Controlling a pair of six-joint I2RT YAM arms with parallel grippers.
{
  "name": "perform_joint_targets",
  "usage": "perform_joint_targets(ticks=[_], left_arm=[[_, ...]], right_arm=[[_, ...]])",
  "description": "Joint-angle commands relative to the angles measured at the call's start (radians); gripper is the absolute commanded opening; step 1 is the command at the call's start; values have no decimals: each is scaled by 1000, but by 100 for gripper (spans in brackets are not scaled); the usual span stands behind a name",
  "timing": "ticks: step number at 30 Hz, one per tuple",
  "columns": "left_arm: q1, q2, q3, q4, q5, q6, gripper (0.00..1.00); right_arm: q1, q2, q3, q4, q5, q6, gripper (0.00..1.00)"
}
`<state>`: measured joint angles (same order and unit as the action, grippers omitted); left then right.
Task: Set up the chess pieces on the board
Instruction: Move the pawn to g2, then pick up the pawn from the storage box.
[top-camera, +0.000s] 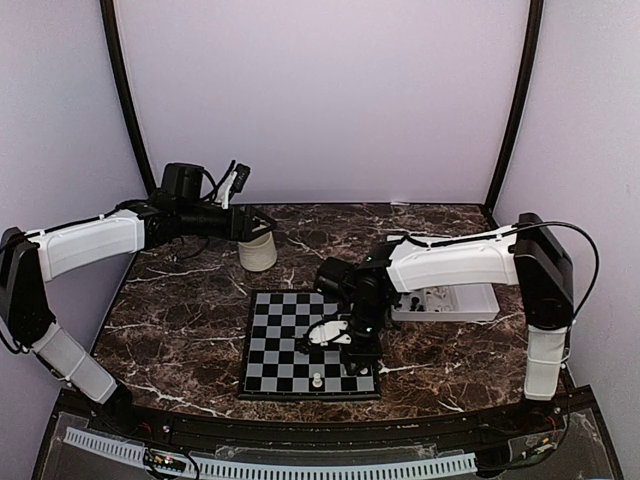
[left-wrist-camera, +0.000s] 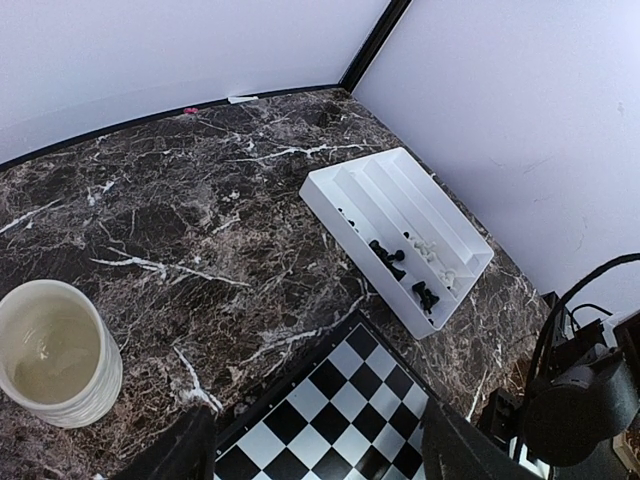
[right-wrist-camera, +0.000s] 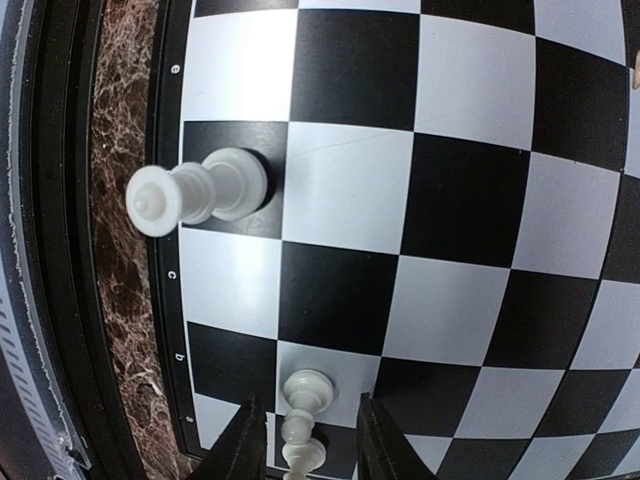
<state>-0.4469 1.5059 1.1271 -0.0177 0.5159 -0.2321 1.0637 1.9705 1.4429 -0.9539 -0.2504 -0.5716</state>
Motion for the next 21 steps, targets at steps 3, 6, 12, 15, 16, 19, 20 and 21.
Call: perform_joint_targets(ticks=[3, 6, 12, 15, 16, 19, 20, 21], left_arm=[[5, 0, 26, -14, 12, 5, 73], [5, 0, 26, -14, 11, 5, 73], [4, -2, 26, -12, 12, 6, 73], [4, 7, 43, -42, 58, 44, 73], [4, 12, 54, -55, 90, 51, 72], [4, 19, 46, -40, 86, 49, 72], [4, 24, 47, -44, 80, 51, 72], [4, 27, 49, -47, 78, 55, 72]], right_arm=[[-14, -85, 74, -62, -15, -20, 34], [-77, -129, 95, -77, -39, -27, 34], [-327, -202, 78, -29, -83, -8, 33], [-483, -220, 58, 11, -78, 17, 32], [-527, -222, 53, 29, -67, 32, 31], [-648, -209, 49, 80, -13, 84, 28], [-682, -203, 44, 97, 8, 98, 28], [-706, -198, 35, 115, 37, 103, 28]])
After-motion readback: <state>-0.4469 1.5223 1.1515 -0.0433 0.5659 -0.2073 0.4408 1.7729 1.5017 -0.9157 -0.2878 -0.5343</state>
